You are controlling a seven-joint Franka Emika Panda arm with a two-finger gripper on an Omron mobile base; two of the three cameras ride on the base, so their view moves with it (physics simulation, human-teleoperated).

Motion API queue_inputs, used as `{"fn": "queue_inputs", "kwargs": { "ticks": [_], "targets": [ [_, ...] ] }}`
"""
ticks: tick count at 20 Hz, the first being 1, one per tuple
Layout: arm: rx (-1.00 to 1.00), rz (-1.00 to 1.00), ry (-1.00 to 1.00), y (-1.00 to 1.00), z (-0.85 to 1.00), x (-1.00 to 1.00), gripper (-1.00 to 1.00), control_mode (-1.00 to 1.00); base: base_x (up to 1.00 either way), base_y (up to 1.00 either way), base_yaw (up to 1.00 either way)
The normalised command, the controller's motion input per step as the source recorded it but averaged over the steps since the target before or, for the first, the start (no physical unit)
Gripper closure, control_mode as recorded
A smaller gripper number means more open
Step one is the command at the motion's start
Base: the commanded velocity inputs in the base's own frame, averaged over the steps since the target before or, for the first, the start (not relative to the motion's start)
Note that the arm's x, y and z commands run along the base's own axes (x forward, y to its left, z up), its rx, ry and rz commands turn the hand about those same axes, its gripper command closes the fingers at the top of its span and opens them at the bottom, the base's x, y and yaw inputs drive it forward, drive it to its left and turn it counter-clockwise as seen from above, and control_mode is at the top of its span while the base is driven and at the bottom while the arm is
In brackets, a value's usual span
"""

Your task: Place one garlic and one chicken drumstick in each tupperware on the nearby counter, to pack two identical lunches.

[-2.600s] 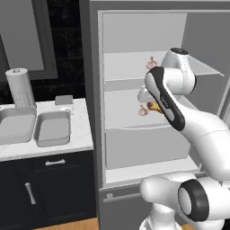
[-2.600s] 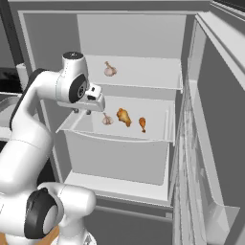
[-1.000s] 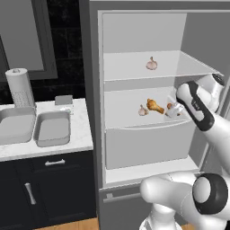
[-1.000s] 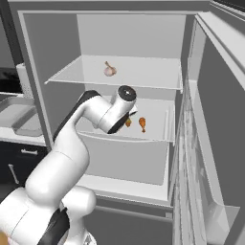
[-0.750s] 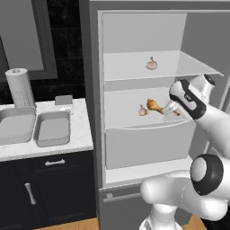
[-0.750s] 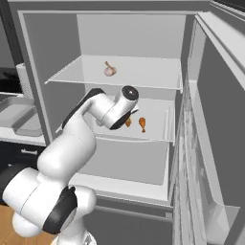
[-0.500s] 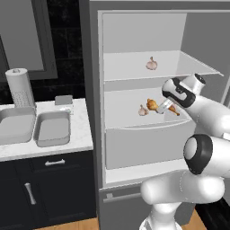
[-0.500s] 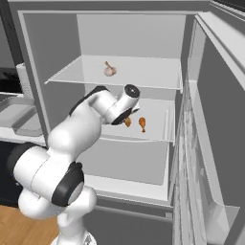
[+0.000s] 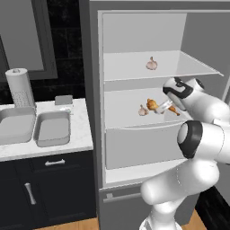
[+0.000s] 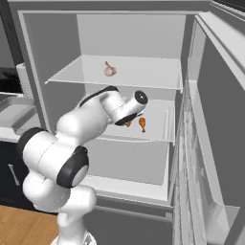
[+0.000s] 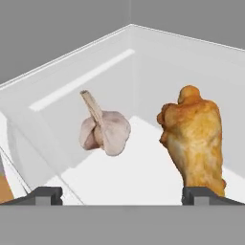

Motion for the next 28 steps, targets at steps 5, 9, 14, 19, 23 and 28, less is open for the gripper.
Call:
{"fn": "queue_inputs", "kwargs": {
  "ticks": [5,9,14,19,23,28],
  "targets": [
    [0.03,0.0,0.02,0.0,-0.14,0.4,-1.0,-1.0,0.0,0.0,0.0],
    [0.07,0.0,0.0,-0.01,-0.1,0.08,-1.0,-1.0,0.0,0.0,0.0],
    [0.0,-0.03,0.11,-0.03,-0.04,0.16,-1.0,-1.0,0.0,0.0,0.0],
    [0.03,-0.1,0.07,-0.28,0.0,0.17,-1.0,-1.0,0.0,0.0,0.0],
    [0.01,0.0,-0.04,-0.04,0.0,0.0,-1.0,-1.0,0.0,0.0,0.0],
    [0.0,0.0,-0.06,0.0,-0.03,0.13,-1.0,-1.0,0.0,0.0,0.0]
  ]
}}
